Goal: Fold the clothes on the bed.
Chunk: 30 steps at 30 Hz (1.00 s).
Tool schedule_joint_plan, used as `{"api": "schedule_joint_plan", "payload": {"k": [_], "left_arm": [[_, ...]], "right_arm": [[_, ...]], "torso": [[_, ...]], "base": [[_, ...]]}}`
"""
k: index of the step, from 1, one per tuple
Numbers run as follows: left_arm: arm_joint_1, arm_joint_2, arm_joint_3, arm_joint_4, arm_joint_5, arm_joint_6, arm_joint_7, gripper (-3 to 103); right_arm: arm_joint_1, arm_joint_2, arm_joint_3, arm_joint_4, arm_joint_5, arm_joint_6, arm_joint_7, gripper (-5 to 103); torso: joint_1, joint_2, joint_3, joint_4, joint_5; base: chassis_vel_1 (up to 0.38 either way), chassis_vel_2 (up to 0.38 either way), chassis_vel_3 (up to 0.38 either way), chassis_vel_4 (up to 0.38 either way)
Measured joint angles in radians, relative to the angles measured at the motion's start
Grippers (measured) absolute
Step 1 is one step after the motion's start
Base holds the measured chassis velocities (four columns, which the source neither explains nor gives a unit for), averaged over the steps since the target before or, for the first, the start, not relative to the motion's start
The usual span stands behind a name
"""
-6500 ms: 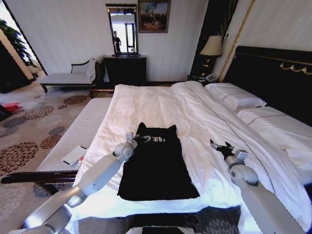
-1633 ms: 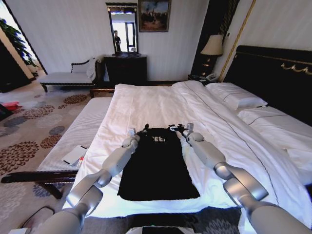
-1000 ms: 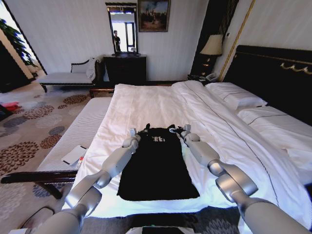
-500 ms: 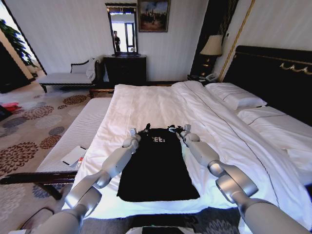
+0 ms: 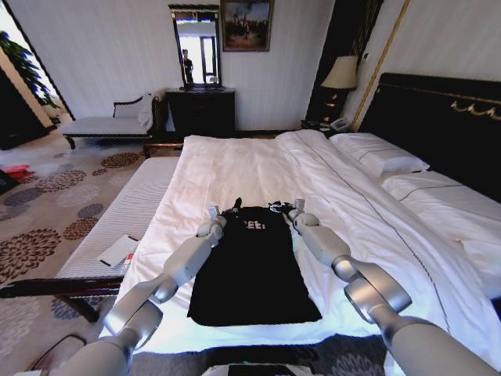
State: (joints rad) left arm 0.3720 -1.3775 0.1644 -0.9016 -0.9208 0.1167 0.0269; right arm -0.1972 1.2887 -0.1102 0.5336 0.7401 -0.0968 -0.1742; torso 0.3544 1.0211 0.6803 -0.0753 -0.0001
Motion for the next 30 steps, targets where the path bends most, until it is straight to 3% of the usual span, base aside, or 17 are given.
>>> {"api": "schedule_joint_plan", "payload": {"k": [1, 2, 4, 7, 9, 10, 12, 17, 19, 24, 30], "left_arm": [[0.0, 0.0, 0.0, -0.001, 0.0, 0.0, 0.0, 3], [0.001, 0.001, 0.0, -0.006, -0.001, 0.0, 0.0, 3], [0.001, 0.001, 0.0, -0.009, -0.002, 0.0, -0.001, 3], [0.004, 0.002, -0.001, -0.016, -0.006, 0.001, -0.001, 3], [0.004, 0.002, -0.001, -0.016, -0.006, 0.002, -0.001, 3], [0.005, 0.001, -0.001, -0.016, -0.006, 0.002, -0.002, 3], [0.005, 0.0, -0.001, -0.016, -0.006, 0.002, -0.002, 3], [0.007, -0.005, -0.003, -0.023, -0.007, 0.002, -0.003, 3], [0.007, -0.005, -0.003, -0.024, -0.007, 0.002, -0.003, 3], [0.008, -0.005, -0.003, -0.033, -0.01, 0.002, -0.004, 3], [0.017, 0.002, -0.007, -0.042, -0.012, 0.002, -0.004, 3]], "right_arm": [[0.001, 0.001, 0.0, -0.003, 0.0, -0.001, 0.0, 88], [0.008, 0.007, -0.003, -0.02, 0.001, -0.004, 0.001, 77], [0.01, 0.009, -0.004, -0.027, 0.0, -0.004, 0.001, 77], [0.011, 0.011, -0.005, -0.038, -0.002, -0.005, 0.003, 60], [0.011, 0.011, -0.005, -0.041, -0.002, -0.005, 0.003, 60], [0.011, 0.011, -0.003, -0.045, -0.004, -0.005, 0.004, 49], [0.011, 0.01, -0.003, -0.046, -0.004, -0.005, 0.005, 49], [0.01, 0.004, -0.003, -0.048, -0.006, -0.003, 0.009, 22], [0.01, 0.003, -0.003, -0.048, -0.006, -0.003, 0.01, 22], [0.009, 0.004, -0.003, -0.048, -0.009, -0.003, 0.015, 3], [0.004, 0.005, 0.0, -0.044, -0.01, -0.002, 0.026, 0]], "torso": [[0.0, 0.0, 0.0, 0.0, 0.0], [0.0, 0.0, 0.0, 0.0, 0.0], [0.0, 0.0, 0.0, -0.0001, 0.0], [0.0, 0.0, 0.0, -0.0002, 0.0], [0.0, 0.0, 0.0, -0.0003, 0.0001], [0.0, 0.0, 0.0, -0.0003, 0.0001], [0.0, 0.0, 0.0, -0.0003, 0.0001], [0.0, 0.0, 0.0, -0.0003, 0.0001], [0.0, 0.0, 0.0, -0.0003, 0.0001], [0.0, 0.0, 0.0, -0.0002, 0.0001], [0.0, 0.0, 0.0, -0.0002, 0.0001]], "base": [[0.0, 0.0, 0.0, 0.0], [0.0, 0.0, 0.0, 0.0], [0.0, 0.0, 0.0, 0.0], [0.0, 0.0, 0.0, 0.0], [0.0, 0.0, 0.0, 0.0], [0.0, 0.0, 0.0, 0.0], [0.0, 0.0, 0.0, 0.0], [0.0, 0.0, 0.0, 0.0], [0.0, 0.0, 0.0, 0.0], [0.0, 0.0, 0.0, 0.0], [0.0, 0.0, 0.0, 0.0]]}}
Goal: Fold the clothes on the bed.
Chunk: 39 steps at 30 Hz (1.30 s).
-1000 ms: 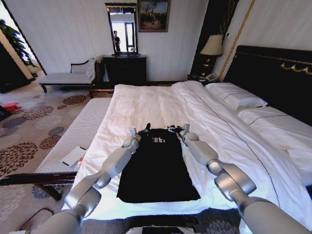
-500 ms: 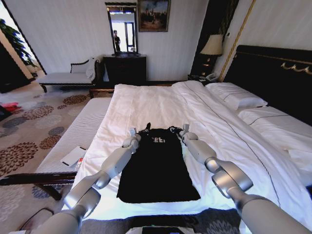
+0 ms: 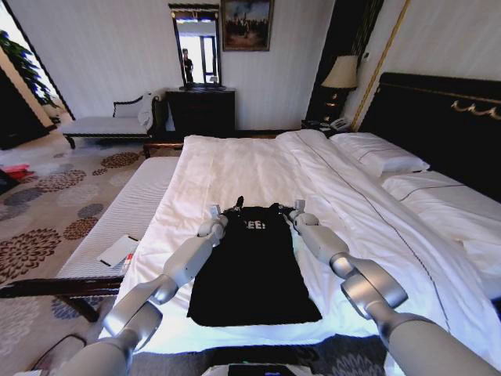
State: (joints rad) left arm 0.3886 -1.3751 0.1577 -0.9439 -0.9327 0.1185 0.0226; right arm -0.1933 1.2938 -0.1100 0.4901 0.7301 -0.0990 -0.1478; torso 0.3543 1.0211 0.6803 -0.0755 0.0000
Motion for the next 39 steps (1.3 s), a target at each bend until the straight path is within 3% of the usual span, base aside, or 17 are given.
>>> {"api": "schedule_joint_plan", "payload": {"k": [13, 24, 39], "left_arm": [[0.012, 0.026, -0.051, -0.038, -0.008, -0.008, -0.012, 3], [-0.096, 0.045, -0.097, -0.007, -0.069, -0.01, -0.01, 3], [-0.249, 0.043, -0.059, 0.102, -0.155, -0.011, 0.037, 3]], "right_arm": [[-0.026, -0.06, 0.028, 0.161, 0.113, -0.028, 0.111, 0], [0.015, -0.143, 0.023, 0.227, 0.195, -0.044, 0.183, 0], [0.124, -0.114, -0.026, 0.169, 0.232, -0.041, 0.197, 0]], "torso": [[0.0, 0.0, 0.0, 0.0001, -0.0001], [0.0, 0.0, 0.0, -0.0003, 0.0001], [0.0, 0.0, 0.0, 0.0, -0.0001]], "base": [[0.0, 0.0, 0.0, 0.0], [0.0, 0.0, 0.0, 0.0], [0.0, 0.0, 0.0, 0.0]]}}
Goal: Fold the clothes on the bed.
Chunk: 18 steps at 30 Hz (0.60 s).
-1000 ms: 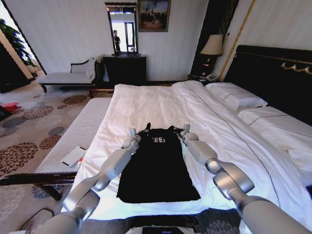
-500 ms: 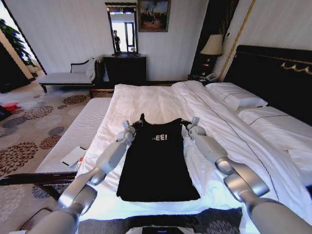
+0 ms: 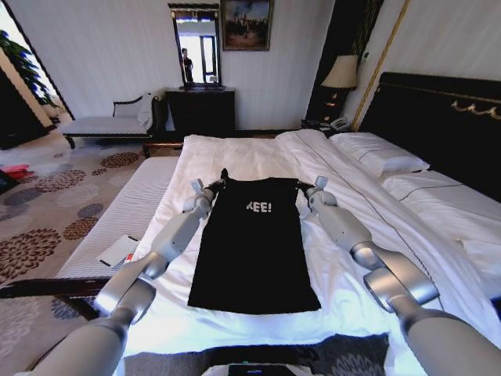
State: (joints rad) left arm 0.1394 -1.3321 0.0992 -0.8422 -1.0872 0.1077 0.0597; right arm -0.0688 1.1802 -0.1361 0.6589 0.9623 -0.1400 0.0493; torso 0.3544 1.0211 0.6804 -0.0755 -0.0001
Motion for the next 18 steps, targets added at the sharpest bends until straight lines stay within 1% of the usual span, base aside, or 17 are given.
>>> {"api": "schedule_joint_plan", "payload": {"k": [5, 11, 13, 15, 17, 18], "left_arm": [[-0.037, 0.022, 0.038, 0.03, -0.031, 0.002, 0.017, 3], [-0.024, 0.033, 0.045, 0.016, -0.039, -0.001, 0.017, 3], [-0.003, 0.044, 0.046, -0.015, -0.04, -0.003, 0.016, 3], [0.041, 0.064, 0.042, -0.071, -0.033, -0.014, 0.014, 3], [0.052, 0.07, 0.038, -0.086, -0.031, -0.016, 0.014, 3], [0.075, 0.084, 0.029, -0.117, -0.029, -0.019, 0.012, 3]], "right_arm": [[0.039, 0.021, -0.019, -0.027, 0.006, 0.002, 0.001, 0], [0.034, 0.014, -0.019, -0.006, 0.009, 0.002, 0.008, 0], [0.015, -0.002, -0.012, 0.028, 0.012, 0.001, 0.019, 0], [-0.029, -0.038, 0.018, 0.097, 0.017, 0.0, 0.045, 0], [-0.039, -0.046, 0.027, 0.111, 0.018, 0.0, 0.051, 0], [-0.053, -0.056, 0.041, 0.133, 0.021, -0.001, 0.06, 0]], "torso": [[0.0, 0.0, 0.0, 0.0002, 0.0], [0.0, 0.0, 0.0, 0.0003, 0.0], [0.0, 0.0, 0.0, 0.0003, 0.0001], [0.0, 0.0, 0.0, -0.0004, 0.0001], [0.0, 0.0, 0.0, -0.0008, 0.0002], [0.0, 0.0, 0.0, -0.0011, 0.0001]], "base": [[0.0, 0.0, 0.0, 0.0], [0.0, 0.0, 0.0, 0.0], [0.0, 0.0, 0.0, 0.0], [0.0, 0.0, 0.0, 0.0], [0.0, 0.0, 0.0, 0.0], [0.0, 0.0, 0.0, 0.0]]}}
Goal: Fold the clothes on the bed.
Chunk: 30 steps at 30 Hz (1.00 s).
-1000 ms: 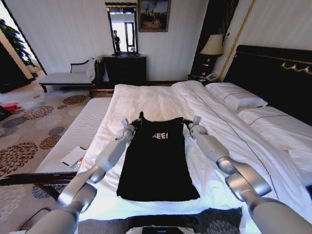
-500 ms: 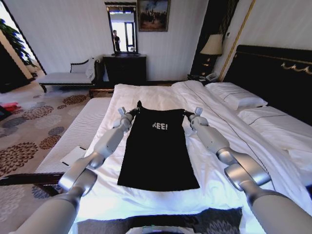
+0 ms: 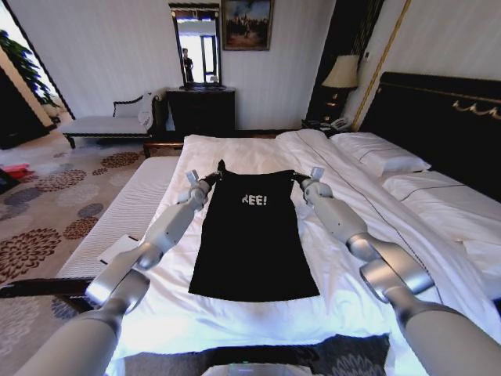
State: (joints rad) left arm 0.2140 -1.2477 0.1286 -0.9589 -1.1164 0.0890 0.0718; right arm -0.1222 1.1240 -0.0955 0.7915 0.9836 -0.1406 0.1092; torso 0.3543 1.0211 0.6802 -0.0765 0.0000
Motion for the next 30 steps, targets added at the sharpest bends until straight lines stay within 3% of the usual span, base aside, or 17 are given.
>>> {"api": "schedule_joint_plan", "payload": {"k": [2, 4, 6, 9, 11, 14, 17, 24, 25, 30], "left_arm": [[0.066, 0.053, -0.03, -0.085, 0.005, -0.001, -0.009, 3], [0.119, 0.09, -0.058, -0.146, 0.008, -0.002, -0.017, 3], [0.157, 0.108, -0.076, -0.186, 0.009, -0.002, -0.025, 3], [0.204, 0.125, -0.092, -0.24, 0.008, -0.002, -0.033, 3], [0.276, 0.149, -0.116, -0.326, 0.009, -0.003, -0.045, 3], [0.33, 0.166, -0.134, -0.398, 0.015, -0.005, -0.056, 3], [0.388, 0.185, -0.162, -0.471, 0.027, -0.01, -0.069, 3], [0.457, 0.211, -0.183, -0.539, 0.057, -0.031, -0.078, 3], [0.472, 0.218, -0.183, -0.554, 0.063, -0.041, -0.078, 3], [0.512, 0.237, -0.175, -0.585, 0.093, -0.099, -0.076, 3]], "right_arm": [[-0.027, -0.009, 0.005, 0.047, 0.001, -0.001, 0.01, 0], [-0.062, -0.027, 0.0, 0.108, -0.001, -0.006, 0.018, 0], [-0.098, -0.049, 0.003, 0.168, 0.007, -0.013, 0.033, 0], [-0.146, -0.074, 0.01, 0.24, 0.01, -0.018, 0.054, 0], [-0.181, -0.086, 0.005, 0.311, 0.014, -0.021, 0.076, 0], [-0.202, -0.092, -0.004, 0.373, 0.026, -0.026, 0.095, 0], [-0.228, -0.116, -0.016, 0.449, 0.04, -0.031, 0.115, 0], [-0.3, -0.173, 0.0, 0.572, 0.068, -0.041, 0.155, 0], [-0.329, -0.189, 0.019, 0.603, 0.074, -0.044, 0.164, 0], [-0.441, -0.238, 0.113, 0.718, 0.092, -0.057, 0.196, 0]], "torso": [[0.0, 0.0, 0.0, -0.0003, -0.0001], [0.0, 0.0, 0.0, 0.002, 0.0002], [0.0, 0.0, 0.0, 0.0023, -0.0002], [0.0, 0.0, 0.0, 0.0021, -0.0002], [0.0, 0.0, 0.0, 0.0001, -0.0003], [0.0, 0.0, 0.0, 0.0012, 0.0001], [0.0, 0.0, 0.0, 0.0008, -0.0001], [0.0, 0.0, 0.0, 0.0014, -0.0001], [0.0, 0.0, 0.0, 0.0005, -0.0001], [0.0, 0.0, 0.0, 0.001, 0.0002]], "base": [[0.0, 0.0, 0.0, 0.0], [0.0, 0.0, 0.0, 0.0], [0.0, 0.0, 0.0, 0.0], [0.0, 0.0, 0.0, 0.0], [0.0, 0.0, 0.0, 0.0], [0.0, 0.0, 0.0, 0.0], [0.0, 0.0, 0.0, 0.0], [0.0, 0.0, 0.0, 0.0], [0.0, 0.0, 0.0, 0.0], [0.0, 0.0, 0.0, 0.0]]}}
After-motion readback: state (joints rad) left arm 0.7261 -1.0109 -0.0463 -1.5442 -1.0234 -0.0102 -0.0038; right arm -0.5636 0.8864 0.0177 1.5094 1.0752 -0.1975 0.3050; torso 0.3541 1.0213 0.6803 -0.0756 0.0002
